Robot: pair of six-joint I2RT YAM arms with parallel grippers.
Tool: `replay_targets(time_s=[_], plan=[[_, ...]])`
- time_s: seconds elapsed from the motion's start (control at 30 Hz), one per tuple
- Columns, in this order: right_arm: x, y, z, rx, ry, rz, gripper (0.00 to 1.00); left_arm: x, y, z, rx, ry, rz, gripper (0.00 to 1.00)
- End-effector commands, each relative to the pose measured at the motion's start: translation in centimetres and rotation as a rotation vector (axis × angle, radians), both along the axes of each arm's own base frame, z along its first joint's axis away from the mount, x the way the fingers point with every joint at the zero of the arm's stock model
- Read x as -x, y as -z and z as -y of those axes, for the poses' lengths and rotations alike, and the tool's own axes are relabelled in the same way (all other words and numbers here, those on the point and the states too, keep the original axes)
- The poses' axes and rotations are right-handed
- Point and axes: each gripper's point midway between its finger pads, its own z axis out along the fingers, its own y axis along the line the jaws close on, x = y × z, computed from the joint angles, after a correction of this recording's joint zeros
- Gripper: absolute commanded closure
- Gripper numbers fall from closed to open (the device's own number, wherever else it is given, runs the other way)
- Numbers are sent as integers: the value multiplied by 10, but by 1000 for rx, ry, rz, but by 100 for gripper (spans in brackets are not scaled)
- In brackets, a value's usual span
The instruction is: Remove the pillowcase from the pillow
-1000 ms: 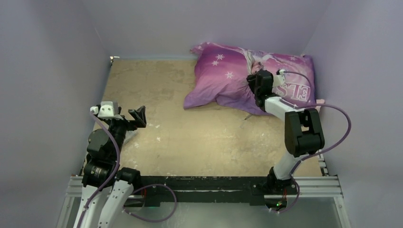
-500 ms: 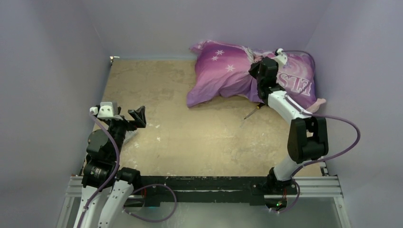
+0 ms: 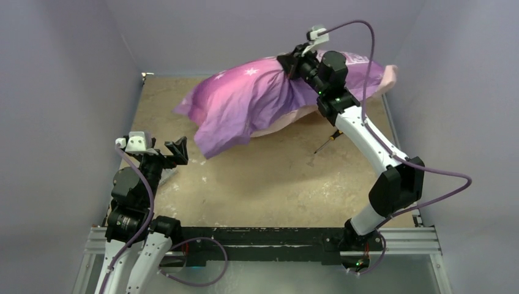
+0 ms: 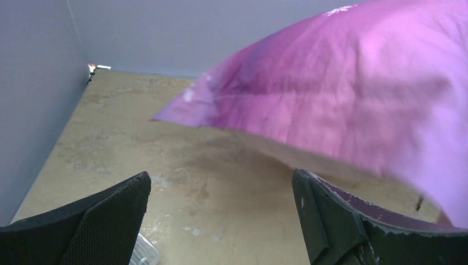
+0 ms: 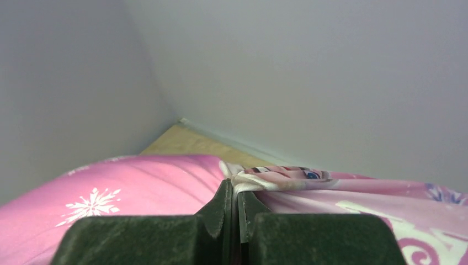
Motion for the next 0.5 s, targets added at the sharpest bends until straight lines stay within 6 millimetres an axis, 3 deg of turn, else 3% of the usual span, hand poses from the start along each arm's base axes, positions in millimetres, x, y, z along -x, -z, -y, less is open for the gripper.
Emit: replay_targets(time_s=[0.0,0.13,0.27,0.47], plan=[[79,-102,-45,57,-302,425,100,1,-7,-1,5,-7,25,1],[89,-74,-58,89,-370,413,100,0,-6,-1,3,-7,21,1],[79,-39,-52,65,-312,307,100,1,-6,-1,4,-7,23,1],[72,29,-33,0,-193,80,87,-1,-4,1,4,5,18,1]])
